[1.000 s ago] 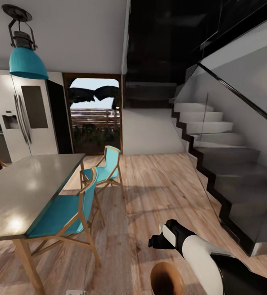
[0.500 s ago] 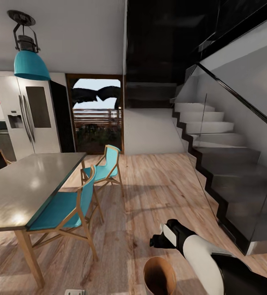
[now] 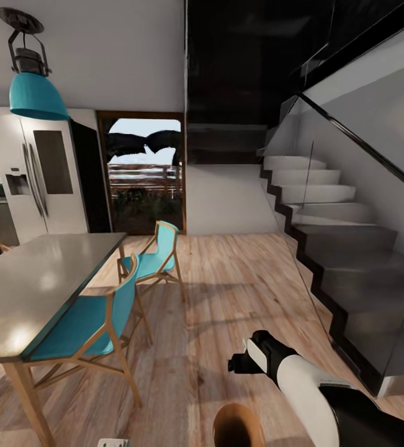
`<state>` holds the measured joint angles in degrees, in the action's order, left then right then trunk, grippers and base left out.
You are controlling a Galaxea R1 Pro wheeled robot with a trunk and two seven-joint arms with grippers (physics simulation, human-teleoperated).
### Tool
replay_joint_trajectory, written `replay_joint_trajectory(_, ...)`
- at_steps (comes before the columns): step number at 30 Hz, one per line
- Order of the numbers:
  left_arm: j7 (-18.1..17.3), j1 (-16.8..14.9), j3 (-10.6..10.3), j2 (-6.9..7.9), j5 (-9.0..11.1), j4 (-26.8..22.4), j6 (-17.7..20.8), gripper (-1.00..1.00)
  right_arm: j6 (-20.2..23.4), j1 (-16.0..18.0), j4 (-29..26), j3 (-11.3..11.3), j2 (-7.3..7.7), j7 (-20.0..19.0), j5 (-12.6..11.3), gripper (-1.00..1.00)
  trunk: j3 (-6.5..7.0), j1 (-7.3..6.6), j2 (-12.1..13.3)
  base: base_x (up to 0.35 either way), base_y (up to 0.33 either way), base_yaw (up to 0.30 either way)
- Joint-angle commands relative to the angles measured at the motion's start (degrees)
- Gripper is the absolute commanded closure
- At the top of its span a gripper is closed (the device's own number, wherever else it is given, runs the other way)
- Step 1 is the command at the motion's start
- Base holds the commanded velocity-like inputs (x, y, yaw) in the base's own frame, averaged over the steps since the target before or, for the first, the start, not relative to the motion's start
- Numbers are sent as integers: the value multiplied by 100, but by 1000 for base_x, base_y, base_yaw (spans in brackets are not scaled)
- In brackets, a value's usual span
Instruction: Put the three can of soda from the living room inside the tash can in the kitchen.
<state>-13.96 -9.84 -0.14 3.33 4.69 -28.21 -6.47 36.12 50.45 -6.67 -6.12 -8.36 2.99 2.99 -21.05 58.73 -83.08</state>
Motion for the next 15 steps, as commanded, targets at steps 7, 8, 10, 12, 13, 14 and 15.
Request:
replay_joint_trajectory(7,2,-2,0,0,0,1,-2,-100,-2,0,-1,6,-7,0,0,-100,0,0,0,273,-111,0)
replay_joint_trajectory(8,3,-2,-1,0,-1,1,-2,-100,-4,0,-1,6,-11,0,-2,-100,0,0,0,230,-144,0)
replay_joint_trajectory(10,5,-1,-2,-3,-2,0,-3,-100,-6,0,3,6,-18,0,-4,-100,0,0,0,176,-113,0)
replay_joint_trajectory(12,6,0,-3,-10,-2,0,-3,-100,-7,0,5,6,-20,-3,-6,-100,0,0,0,117,-75,0)
replay_joint_trajectory(13,6,0,-3,-13,-3,0,-3,-100,-7,0,5,5,-21,-4,-6,-100,0,0,0,83,-53,0)
replay_joint_trajectory(14,6,0,-3,-15,-3,0,-4,-100,-8,0,6,5,-24,-5,-9,-100,0,0,0,66,-43,0)
replay_joint_trajectory(15,6,0,-3,-18,-3,4,-4,-100,-8,0,6,5,-26,-6,-10,-100,0,0,0,53,-34,0)
